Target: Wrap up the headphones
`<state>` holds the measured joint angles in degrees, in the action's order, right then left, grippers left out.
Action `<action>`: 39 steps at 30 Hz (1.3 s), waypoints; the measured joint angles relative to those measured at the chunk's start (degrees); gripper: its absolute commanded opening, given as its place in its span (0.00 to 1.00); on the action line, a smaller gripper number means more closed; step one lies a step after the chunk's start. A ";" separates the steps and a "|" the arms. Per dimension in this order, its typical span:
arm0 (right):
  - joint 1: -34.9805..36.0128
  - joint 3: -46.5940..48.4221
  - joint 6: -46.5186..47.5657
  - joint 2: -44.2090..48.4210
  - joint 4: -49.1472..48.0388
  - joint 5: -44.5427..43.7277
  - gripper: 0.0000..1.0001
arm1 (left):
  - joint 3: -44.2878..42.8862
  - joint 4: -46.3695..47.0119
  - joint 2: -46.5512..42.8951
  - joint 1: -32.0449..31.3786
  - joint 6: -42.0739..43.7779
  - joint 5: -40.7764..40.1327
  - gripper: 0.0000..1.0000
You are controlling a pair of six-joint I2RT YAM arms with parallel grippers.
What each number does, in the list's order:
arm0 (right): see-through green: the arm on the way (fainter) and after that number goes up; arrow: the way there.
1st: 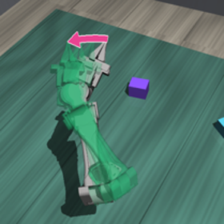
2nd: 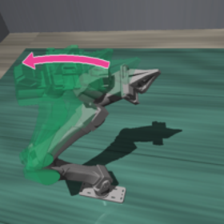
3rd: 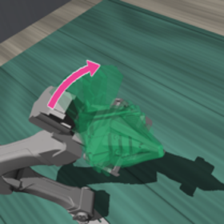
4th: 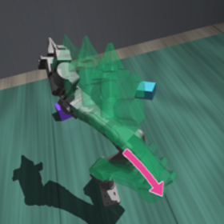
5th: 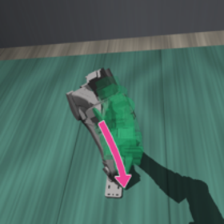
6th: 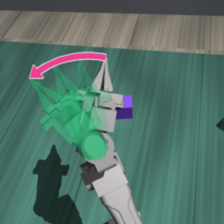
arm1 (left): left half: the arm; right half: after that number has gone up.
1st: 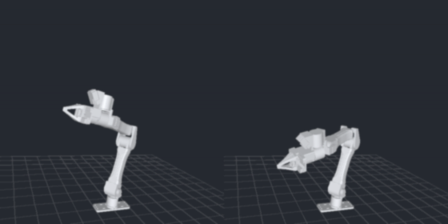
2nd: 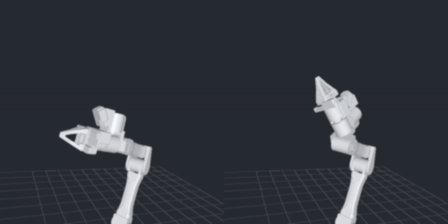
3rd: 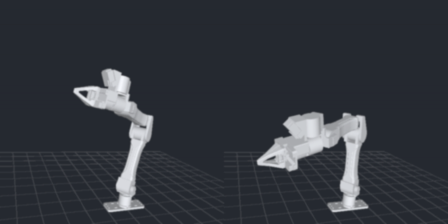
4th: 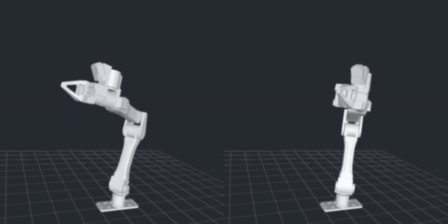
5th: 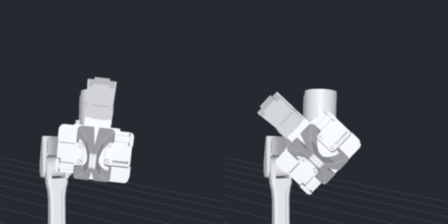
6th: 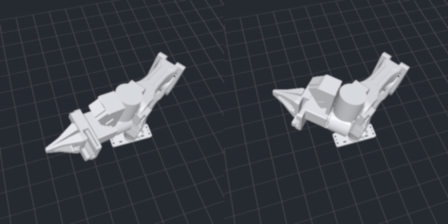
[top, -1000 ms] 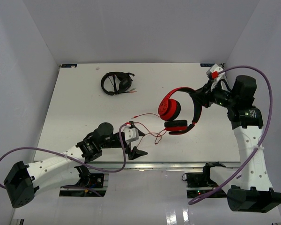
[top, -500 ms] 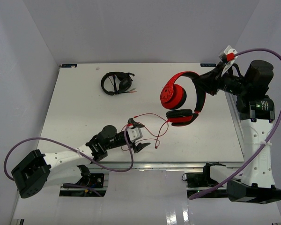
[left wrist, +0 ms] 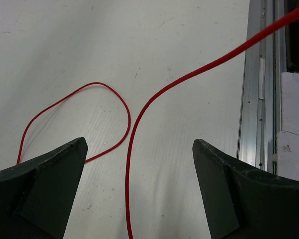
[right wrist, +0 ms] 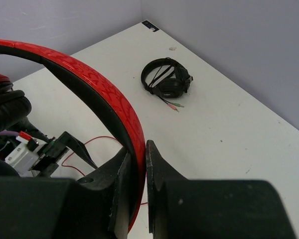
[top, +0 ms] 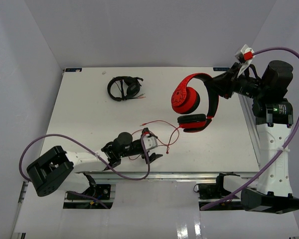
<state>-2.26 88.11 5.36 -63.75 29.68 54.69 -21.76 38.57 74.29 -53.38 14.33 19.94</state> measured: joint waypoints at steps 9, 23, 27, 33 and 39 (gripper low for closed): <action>-0.36 0.01 -1.13 0.23 -0.26 1.26 0.08 | -0.03 -1.95 5.70 0.02 2.01 -1.81 0.73; -1.47 -0.11 -0.67 1.03 -0.20 0.49 0.08 | -0.51 -11.87 -0.08 0.01 2.20 -4.39 0.02; -1.49 -0.16 2.03 1.60 1.09 -0.57 0.08 | -2.61 -17.38 -3.09 -0.01 2.09 -4.37 0.00; -0.18 -2.03 12.08 3.32 6.84 -5.76 0.08 | -9.39 -31.54 -9.57 0.02 3.04 -4.39 0.00; 5.57 -14.96 15.98 6.93 6.31 -24.65 0.08 | -14.06 -44.63 -24.01 -0.01 3.10 -4.60 0.00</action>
<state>3.31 73.15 21.34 -56.83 35.99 30.04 -35.82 -6.07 50.28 -53.39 17.43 15.34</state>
